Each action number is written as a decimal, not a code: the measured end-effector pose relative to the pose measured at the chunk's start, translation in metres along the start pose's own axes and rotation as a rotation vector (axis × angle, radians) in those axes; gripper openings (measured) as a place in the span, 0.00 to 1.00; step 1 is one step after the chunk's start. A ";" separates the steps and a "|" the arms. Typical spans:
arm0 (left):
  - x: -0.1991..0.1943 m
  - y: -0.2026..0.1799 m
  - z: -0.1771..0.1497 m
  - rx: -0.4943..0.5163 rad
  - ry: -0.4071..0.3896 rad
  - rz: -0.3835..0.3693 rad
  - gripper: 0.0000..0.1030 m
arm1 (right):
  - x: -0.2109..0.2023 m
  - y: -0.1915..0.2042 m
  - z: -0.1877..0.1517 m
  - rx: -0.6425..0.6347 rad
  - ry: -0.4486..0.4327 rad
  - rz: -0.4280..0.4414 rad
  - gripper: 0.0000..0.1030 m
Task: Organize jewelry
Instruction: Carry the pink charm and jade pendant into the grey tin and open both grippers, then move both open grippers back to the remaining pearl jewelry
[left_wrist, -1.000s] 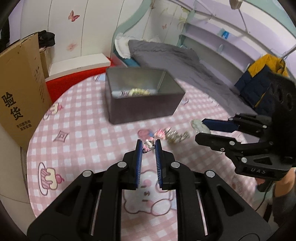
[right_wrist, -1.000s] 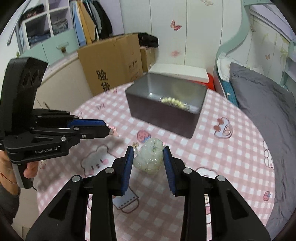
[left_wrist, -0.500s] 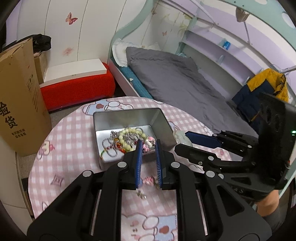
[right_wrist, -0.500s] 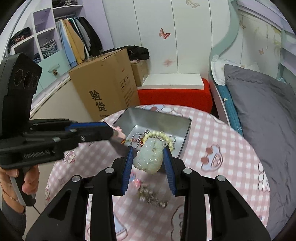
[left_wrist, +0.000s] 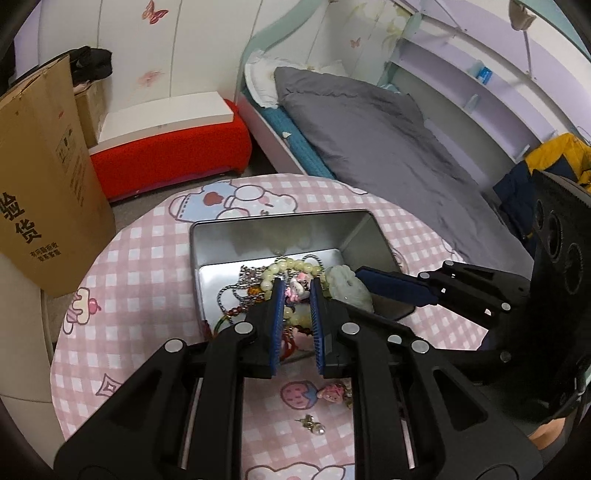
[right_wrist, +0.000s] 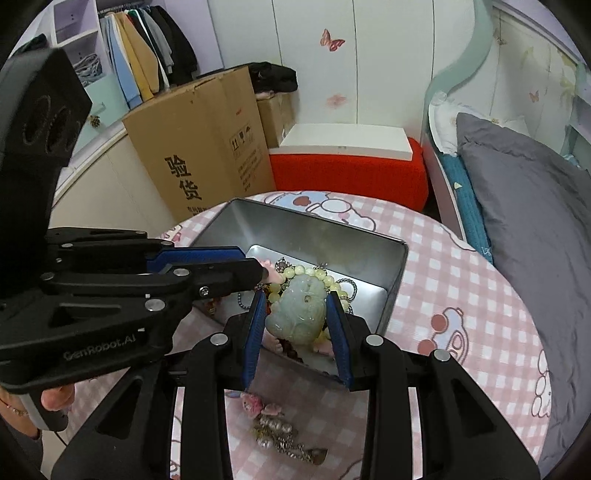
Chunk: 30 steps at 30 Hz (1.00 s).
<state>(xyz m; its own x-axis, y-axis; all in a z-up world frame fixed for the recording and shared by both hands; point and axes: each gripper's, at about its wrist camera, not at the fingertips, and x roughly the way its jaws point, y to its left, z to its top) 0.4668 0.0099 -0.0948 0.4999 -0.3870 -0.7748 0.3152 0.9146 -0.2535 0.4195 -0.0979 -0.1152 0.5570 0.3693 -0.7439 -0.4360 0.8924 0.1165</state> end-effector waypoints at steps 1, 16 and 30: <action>0.001 0.002 0.000 -0.006 0.002 0.000 0.14 | 0.002 0.000 0.000 0.000 0.002 0.000 0.30; -0.002 0.008 -0.005 -0.040 -0.004 0.011 0.42 | 0.008 0.002 0.003 0.016 0.018 0.008 0.31; -0.069 -0.012 -0.039 0.026 -0.136 0.010 0.48 | -0.065 0.005 -0.012 0.009 -0.099 0.024 0.33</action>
<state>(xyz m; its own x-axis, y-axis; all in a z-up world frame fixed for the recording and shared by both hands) 0.3972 0.0297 -0.0606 0.6075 -0.3916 -0.6911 0.3295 0.9159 -0.2293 0.3724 -0.1210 -0.0744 0.6139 0.4139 -0.6722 -0.4440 0.8851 0.1395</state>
